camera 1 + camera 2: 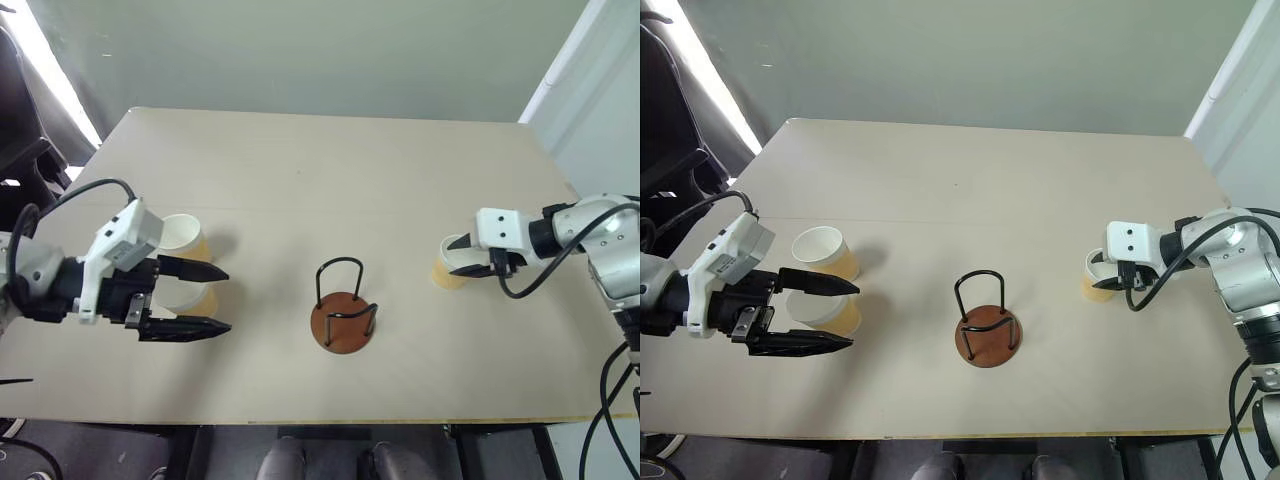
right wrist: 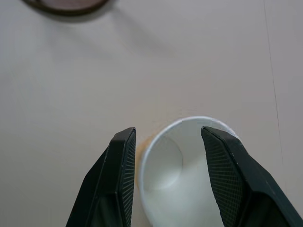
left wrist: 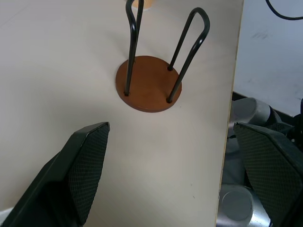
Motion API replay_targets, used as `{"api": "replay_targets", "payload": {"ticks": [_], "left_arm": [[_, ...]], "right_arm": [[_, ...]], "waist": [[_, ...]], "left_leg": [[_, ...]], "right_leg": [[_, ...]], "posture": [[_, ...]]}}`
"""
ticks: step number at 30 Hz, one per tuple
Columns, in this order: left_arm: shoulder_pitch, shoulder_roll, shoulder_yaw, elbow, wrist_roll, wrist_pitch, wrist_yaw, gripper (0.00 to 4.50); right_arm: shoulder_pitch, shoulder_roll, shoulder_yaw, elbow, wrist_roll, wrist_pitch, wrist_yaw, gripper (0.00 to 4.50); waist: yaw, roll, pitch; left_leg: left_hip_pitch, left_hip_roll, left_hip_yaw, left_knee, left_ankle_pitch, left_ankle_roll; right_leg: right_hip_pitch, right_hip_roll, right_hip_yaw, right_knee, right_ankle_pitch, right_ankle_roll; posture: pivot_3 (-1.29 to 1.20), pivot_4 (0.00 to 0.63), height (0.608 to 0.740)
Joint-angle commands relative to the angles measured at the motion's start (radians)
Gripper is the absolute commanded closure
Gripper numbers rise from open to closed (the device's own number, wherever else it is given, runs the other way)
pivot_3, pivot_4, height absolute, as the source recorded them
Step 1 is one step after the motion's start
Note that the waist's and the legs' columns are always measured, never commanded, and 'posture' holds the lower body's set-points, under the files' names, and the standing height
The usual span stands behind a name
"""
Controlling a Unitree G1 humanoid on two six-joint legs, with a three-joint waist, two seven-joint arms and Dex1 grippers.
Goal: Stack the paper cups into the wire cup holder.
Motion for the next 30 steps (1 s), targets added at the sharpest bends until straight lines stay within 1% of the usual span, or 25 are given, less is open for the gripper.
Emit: {"api": "replay_targets", "payload": {"ticks": [1, 4, 6, 8, 9, 12, 16, 21, 25, 27, 30], "left_arm": [[0.001, 0.014, 0.047, -0.026, -0.013, 0.004, 0.006, 0.00], [0.006, 0.013, 0.057, -0.029, -0.014, 0.009, 0.013, 0.00], [0.011, 0.012, 0.061, -0.029, -0.014, 0.010, 0.016, 0.00], [0.013, 0.012, 0.061, -0.029, -0.013, 0.009, 0.018, 0.00], [0.011, 0.011, 0.060, -0.028, -0.013, 0.009, 0.020, 0.00], [0.003, 0.011, 0.053, -0.022, -0.011, 0.005, 0.021, 0.00], [0.003, 0.014, 0.055, -0.018, -0.010, 0.003, 0.016, 0.00], [-0.004, 0.006, 0.072, -0.031, -0.059, 0.011, -0.016, 0.00], [-0.006, -0.002, 0.063, -0.025, -0.081, 0.010, -0.022, 0.00], [-0.001, -0.003, 0.042, -0.014, -0.058, -0.005, -0.013, 0.00], [0.000, -0.008, 0.037, -0.022, -0.058, -0.007, -0.006, 0.00]], "right_arm": [[-0.006, 0.006, 0.008, 0.020, -0.026, -0.030, -0.005, 2.37], [-0.013, 0.006, 0.008, 0.040, -0.033, -0.050, 0.003, 2.95], [-0.013, 0.005, 0.007, 0.041, -0.032, -0.056, 0.008, 3.57], [-0.013, 0.006, 0.008, 0.046, -0.037, -0.062, 0.007, 4.31], [-0.015, 0.007, 0.007, 0.049, -0.040, -0.065, 0.007, 4.45], [-0.023, 0.001, -0.003, 0.035, -0.025, -0.065, 0.029, 4.45], [-0.070, -0.018, -0.062, -0.051, 0.089, -0.010, 0.107, 4.45], [-0.225, 0.011, -0.167, -0.213, 0.375, 0.220, 0.170, 4.45], [-0.276, 0.085, -0.185, -0.379, 0.591, 0.428, 0.125, 4.45], [-0.252, 0.106, -0.159, -0.453, 0.622, 0.469, 0.109, 4.45], [-0.212, 0.129, -0.123, -0.499, 0.605, 0.480, 0.075, 4.45]], "waist": [[0.000, 0.000, 0.000], [0.000, 0.000, 0.000], [0.000, 0.000, 0.000], [0.000, 0.000, 0.000], [0.000, 0.000, 0.000], [0.000, 0.000, 0.000], [-0.001, 0.000, 0.000], [-0.005, 0.001, 0.001], [-0.005, 0.000, 0.000], [-0.005, 0.000, 0.000], [0.000, 0.000, 0.000]], "left_leg": [[0.000, 0.000, 0.000, 0.000, 0.000, 0.000], [0.000, 0.000, 0.000, 0.000, 0.000, 0.000], [0.000, 0.000, 0.000, 0.000, 0.000, 0.000], [0.000, 0.000, 0.000, 0.000, 0.000, 0.000], [0.000, 0.000, 0.000, 0.000, 0.000, 0.000], [0.000, 0.000, 0.000, 0.000, 0.000, 0.000], [0.000, 0.000, 0.000, 0.000, 0.000, 0.000], [0.000, 0.000, 0.001, 0.000, 0.000, 0.000], [0.000, 0.000, 0.001, 0.000, 0.000, -0.001], [0.000, 0.000, 0.001, 0.000, 0.000, -0.001], [0.000, 0.000, 0.000, 0.000, 0.000, -0.001]], "right_leg": [[0.000, 0.000, 0.000, 0.000, 0.000, 0.000], [0.000, 0.000, 0.000, 0.000, 0.000, 0.000], [0.000, 0.000, 0.000, 0.000, 0.000, 0.000], [0.000, 0.000, 0.000, 0.000, 0.000, 0.000], [0.000, 0.000, 0.000, 0.000, 0.000, 0.000], [0.000, 0.000, 0.000, 0.000, 0.000, 0.000], [0.000, 0.000, 0.000, 0.000, 0.000, 0.000], [-0.001, 0.001, 0.000, 0.000, 0.000, 0.000], [0.001, 0.003, 0.001, -0.002, 0.000, 0.000], [0.001, 0.003, 0.002, -0.002, 0.000, 0.000], [0.002, 0.003, 0.002, -0.002, -0.001, 0.001]], "posture": [[0.00, 0.150, 0.740], [0.00, 0.150, 0.740], [0.00, 0.150, 0.740], [0.00, 0.150, 0.740], [0.00, 0.150, 0.740], [0.00, 0.150, 0.740], [0.00, 0.150, 0.740], [0.00, 0.150, 0.740], [0.00, 0.150, 0.740], [0.00, 0.150, 0.740], [0.00, 0.150, 0.740]]}}
